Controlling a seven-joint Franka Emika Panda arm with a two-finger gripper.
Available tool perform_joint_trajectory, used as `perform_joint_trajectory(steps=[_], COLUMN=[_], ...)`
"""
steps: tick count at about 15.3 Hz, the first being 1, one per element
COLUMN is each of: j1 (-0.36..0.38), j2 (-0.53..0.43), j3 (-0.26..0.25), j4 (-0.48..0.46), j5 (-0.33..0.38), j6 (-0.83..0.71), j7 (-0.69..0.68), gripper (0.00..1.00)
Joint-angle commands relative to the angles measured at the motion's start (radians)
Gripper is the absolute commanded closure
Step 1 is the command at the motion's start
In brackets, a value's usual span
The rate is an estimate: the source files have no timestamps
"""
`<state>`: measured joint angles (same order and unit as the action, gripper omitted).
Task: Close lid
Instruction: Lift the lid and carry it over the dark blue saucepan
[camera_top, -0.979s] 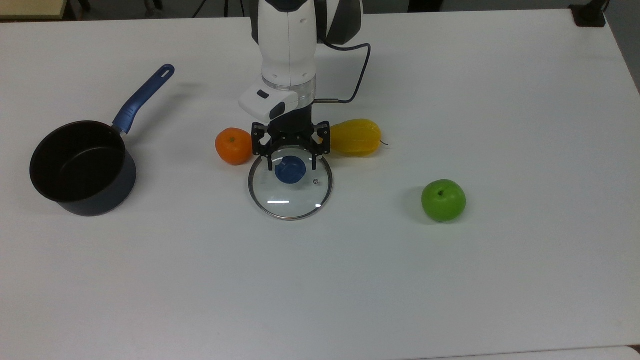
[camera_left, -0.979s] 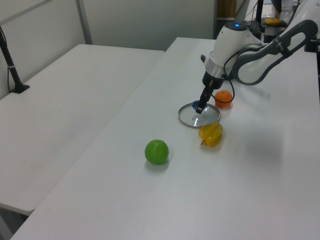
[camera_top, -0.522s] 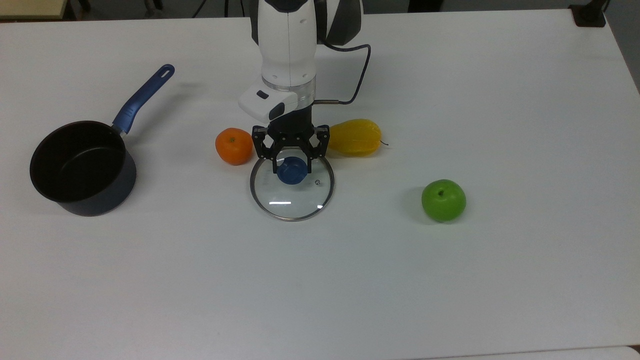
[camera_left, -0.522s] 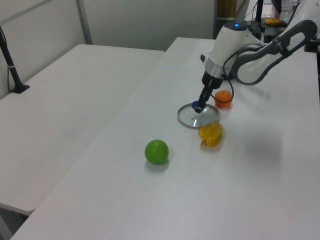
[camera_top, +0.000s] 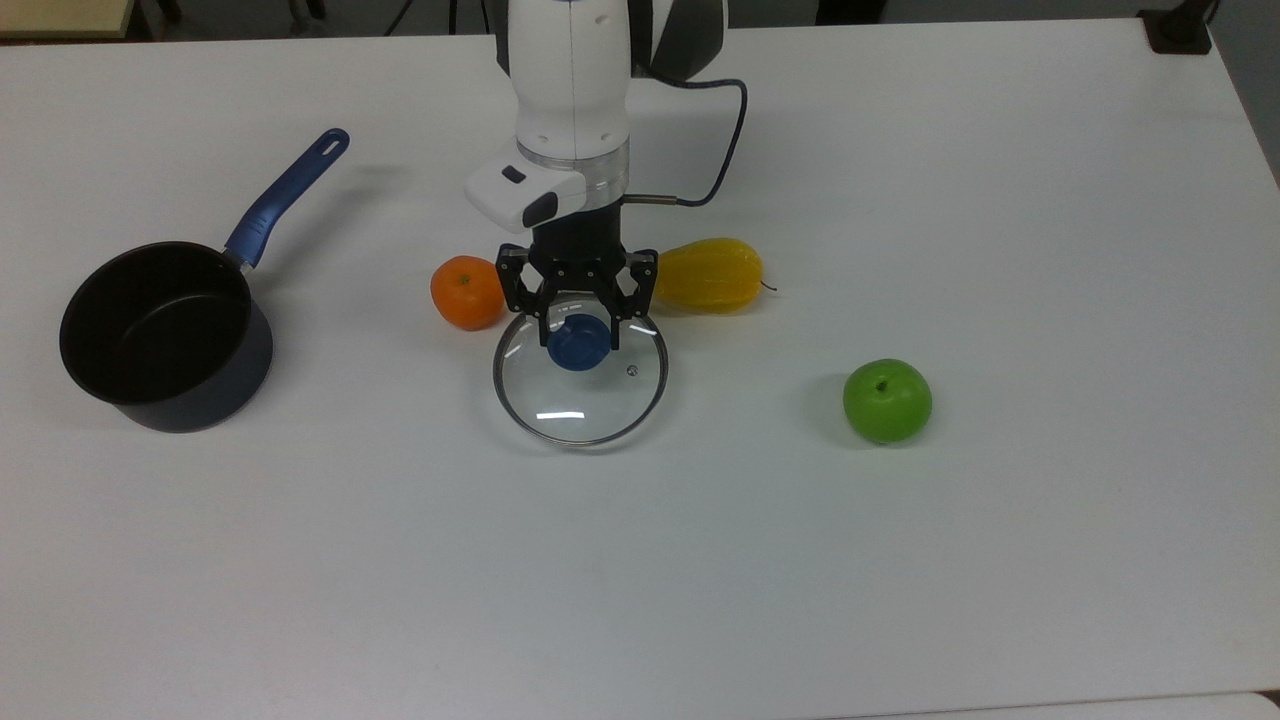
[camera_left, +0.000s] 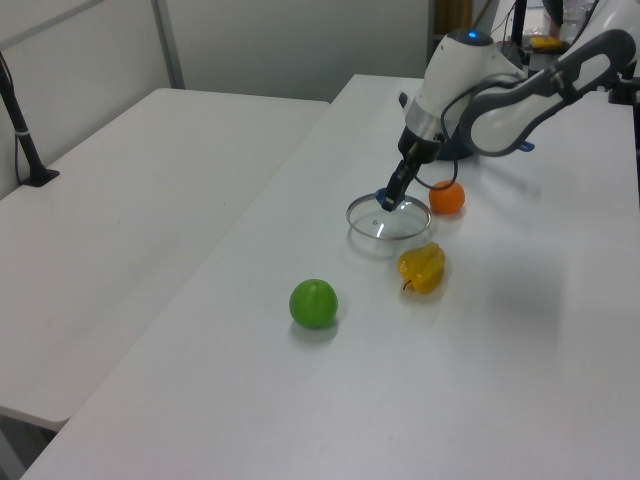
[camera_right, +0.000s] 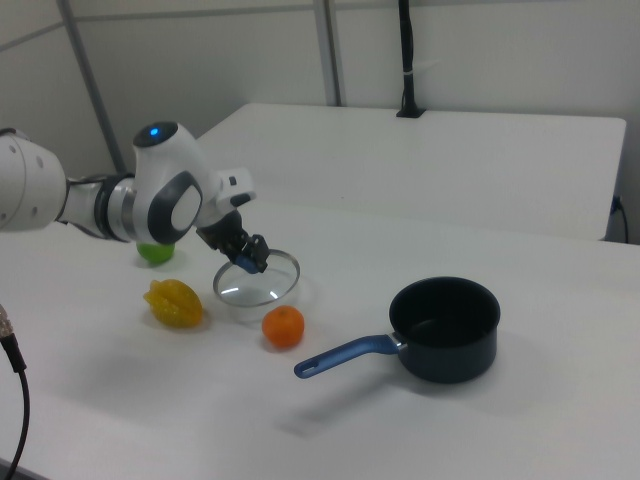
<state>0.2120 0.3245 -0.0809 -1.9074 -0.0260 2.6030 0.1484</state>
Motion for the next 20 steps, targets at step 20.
perform_joint_trajectory(steps=[20], j1=[-0.505], j2=[0.128], j3=[-0.008], j4=[0.407], j5=[-0.005], j6=[-0.264], j7=[-0.17], gripper=[0.56])
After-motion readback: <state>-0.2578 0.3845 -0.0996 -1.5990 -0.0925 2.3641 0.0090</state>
